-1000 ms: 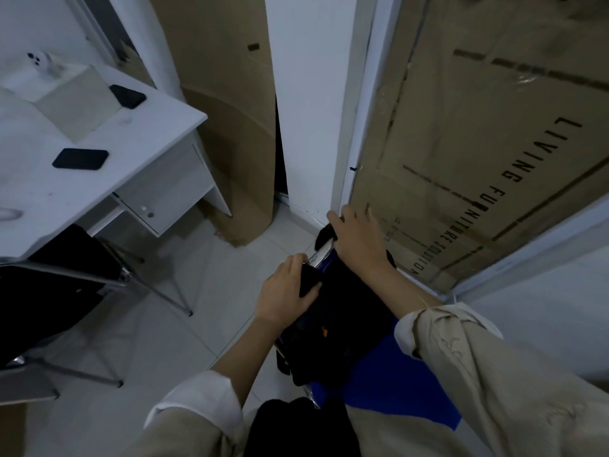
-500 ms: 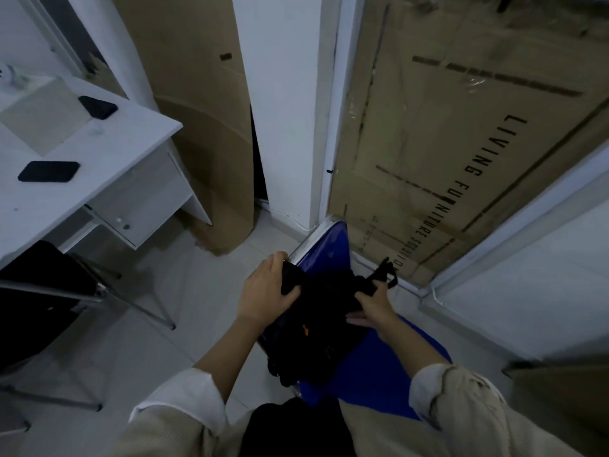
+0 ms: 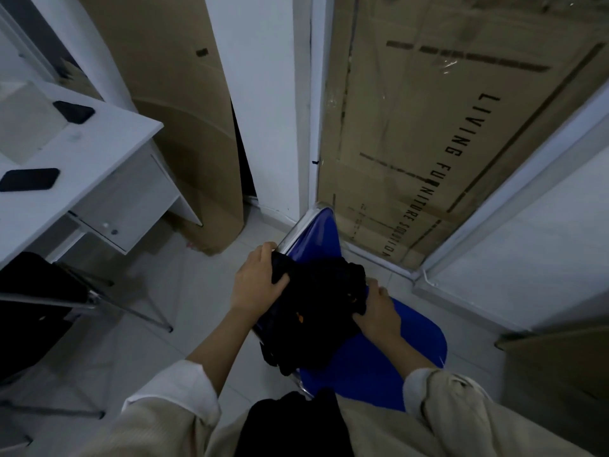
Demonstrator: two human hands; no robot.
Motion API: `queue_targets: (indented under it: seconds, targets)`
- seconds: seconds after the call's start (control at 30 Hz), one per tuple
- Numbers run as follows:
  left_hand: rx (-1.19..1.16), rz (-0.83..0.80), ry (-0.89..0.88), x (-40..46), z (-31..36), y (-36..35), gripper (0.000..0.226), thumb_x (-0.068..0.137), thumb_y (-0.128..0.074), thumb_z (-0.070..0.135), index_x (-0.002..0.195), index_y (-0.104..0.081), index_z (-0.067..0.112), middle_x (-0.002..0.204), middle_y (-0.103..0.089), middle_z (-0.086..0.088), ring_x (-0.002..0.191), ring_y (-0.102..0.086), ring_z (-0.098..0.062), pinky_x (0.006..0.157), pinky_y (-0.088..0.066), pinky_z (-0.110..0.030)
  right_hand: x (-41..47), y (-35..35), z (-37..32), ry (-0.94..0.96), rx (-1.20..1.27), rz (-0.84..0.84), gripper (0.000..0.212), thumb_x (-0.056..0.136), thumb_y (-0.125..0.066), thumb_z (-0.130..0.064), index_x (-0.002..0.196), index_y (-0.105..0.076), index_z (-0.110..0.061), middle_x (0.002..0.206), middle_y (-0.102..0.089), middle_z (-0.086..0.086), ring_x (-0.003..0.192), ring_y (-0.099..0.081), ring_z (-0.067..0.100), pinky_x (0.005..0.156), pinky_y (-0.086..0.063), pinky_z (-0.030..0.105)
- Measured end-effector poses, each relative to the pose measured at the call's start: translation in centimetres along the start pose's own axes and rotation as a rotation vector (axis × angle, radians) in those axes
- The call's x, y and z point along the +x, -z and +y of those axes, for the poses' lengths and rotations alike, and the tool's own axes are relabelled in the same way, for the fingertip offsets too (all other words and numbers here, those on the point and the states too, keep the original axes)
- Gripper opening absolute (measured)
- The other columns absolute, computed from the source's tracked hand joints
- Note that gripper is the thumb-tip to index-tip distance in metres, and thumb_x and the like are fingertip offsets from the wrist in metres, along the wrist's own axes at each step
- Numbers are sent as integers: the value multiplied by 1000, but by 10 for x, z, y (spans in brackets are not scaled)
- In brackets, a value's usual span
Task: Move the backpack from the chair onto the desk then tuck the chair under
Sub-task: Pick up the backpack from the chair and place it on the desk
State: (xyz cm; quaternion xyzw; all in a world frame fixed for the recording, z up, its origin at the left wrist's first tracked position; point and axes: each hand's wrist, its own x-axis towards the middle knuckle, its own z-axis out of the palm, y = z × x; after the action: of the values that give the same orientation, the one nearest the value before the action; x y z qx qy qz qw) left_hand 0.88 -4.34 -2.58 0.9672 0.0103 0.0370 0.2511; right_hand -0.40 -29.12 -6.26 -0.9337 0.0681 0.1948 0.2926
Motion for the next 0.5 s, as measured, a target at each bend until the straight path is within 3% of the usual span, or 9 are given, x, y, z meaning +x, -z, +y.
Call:
queue_targets:
  seconds: [0.13,0.23,0.3,0.4,0.5]
  targets:
    - [26,19,-13,-5,0,-1,53,81,-63,32,126,-42,14,112,-56,-10,101,-52,-25,82,-47,-36,19,13,-35,296,-157,205,78,76,-70,-7,141,-29,-19,138,-39,15,123,-41,35,95,-47,49]
    - [100,40,-27,-17,-6,-1,59,81,-61,31,133,-40,13,108,-55,-11,97,-51,-26,82,-45,-36,34,11,-56,441,-227,73,87,75,-73,-7,145,-24,-19,149,-32,14,137,-28,34,112,-32,51]
    - [149,32,-36,-26,-9,1,63,82,-59,30,138,-36,13,105,-54,-11,95,-51,-27,83,-44,-37,39,5,-65,480,-320,-34,81,76,-71,-9,144,-27,-20,144,-39,12,135,-33,33,115,-24,51]
    - [236,24,-38,-40,-9,3,69,85,-55,33,145,-26,15,107,-54,-10,95,-52,-27,86,-43,-38,39,-3,-68,500,-431,-97,57,82,-65,-13,133,-40,-15,127,-52,12,115,-51,30,107,-29,45]
    - [300,18,-11,-59,-9,3,78,84,-50,47,149,-15,19,122,-51,-11,103,-51,-28,89,-43,-39,36,-12,-63,484,-346,-193,47,87,-63,-15,128,-40,-12,117,-58,15,101,-57,29,83,-46,38]
